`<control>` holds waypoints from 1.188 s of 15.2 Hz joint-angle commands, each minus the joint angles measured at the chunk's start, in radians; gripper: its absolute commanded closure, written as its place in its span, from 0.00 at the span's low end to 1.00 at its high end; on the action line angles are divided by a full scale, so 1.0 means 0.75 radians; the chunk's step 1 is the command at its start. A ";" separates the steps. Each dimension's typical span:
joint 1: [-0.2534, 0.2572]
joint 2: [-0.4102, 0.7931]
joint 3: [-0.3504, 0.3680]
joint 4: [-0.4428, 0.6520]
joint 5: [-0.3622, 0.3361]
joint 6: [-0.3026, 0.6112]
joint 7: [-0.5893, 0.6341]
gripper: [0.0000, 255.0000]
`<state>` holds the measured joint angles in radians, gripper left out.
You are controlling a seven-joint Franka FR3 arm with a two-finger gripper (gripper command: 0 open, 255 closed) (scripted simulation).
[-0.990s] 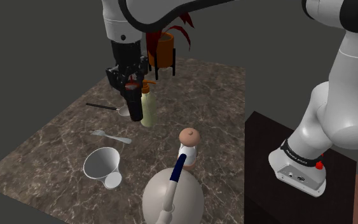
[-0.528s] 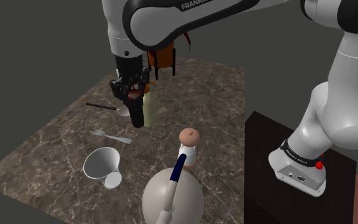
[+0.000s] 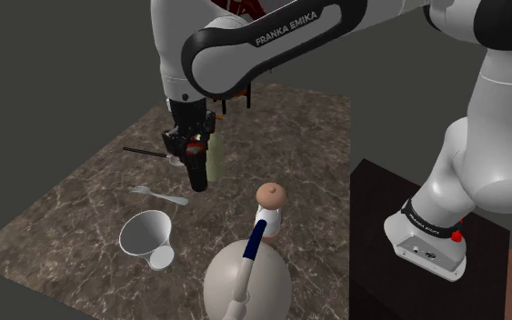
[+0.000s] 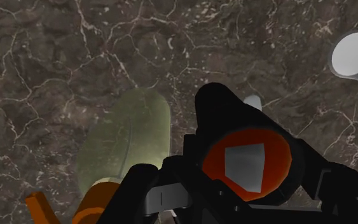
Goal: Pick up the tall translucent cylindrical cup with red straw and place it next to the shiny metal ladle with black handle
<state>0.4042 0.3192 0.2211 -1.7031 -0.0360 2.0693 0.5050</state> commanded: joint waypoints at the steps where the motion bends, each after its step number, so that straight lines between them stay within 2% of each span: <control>1: 0.001 0.012 -0.001 -0.021 -0.003 0.033 0.001 1.00; 6: 0.003 0.047 -0.005 -0.071 -0.012 0.118 0.005 1.00; 14: 0.003 0.047 -0.005 -0.071 -0.012 0.118 0.005 1.00; 15: 0.003 0.047 -0.005 -0.070 -0.012 0.118 0.005 0.00; 18: 0.003 0.048 -0.005 -0.070 -0.012 0.118 0.005 0.00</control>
<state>0.4064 0.3550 0.2173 -1.7557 -0.0452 2.1578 0.5084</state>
